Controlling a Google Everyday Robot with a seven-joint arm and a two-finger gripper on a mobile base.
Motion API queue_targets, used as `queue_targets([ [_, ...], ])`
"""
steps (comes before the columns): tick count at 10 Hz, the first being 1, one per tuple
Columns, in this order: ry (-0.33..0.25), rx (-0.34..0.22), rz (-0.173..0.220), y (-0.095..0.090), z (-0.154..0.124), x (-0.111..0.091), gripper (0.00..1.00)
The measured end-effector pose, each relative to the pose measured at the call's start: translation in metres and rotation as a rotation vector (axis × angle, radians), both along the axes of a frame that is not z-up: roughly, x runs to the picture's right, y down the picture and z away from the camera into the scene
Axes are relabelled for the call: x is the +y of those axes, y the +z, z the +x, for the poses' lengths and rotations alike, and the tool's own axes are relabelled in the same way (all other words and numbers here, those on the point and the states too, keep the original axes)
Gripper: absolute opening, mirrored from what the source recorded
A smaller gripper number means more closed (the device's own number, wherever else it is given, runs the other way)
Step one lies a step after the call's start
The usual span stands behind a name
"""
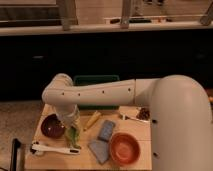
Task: Place pepper in plastic cup
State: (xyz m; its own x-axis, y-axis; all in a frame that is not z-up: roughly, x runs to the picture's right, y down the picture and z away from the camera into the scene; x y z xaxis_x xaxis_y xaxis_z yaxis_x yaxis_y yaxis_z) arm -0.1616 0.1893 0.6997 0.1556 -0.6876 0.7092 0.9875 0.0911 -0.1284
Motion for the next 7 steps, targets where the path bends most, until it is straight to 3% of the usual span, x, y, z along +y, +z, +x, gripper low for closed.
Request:
queue_targets([
  [7,-0.01,-0.052,-0.027,0.0,-0.014,0.004,0.0],
])
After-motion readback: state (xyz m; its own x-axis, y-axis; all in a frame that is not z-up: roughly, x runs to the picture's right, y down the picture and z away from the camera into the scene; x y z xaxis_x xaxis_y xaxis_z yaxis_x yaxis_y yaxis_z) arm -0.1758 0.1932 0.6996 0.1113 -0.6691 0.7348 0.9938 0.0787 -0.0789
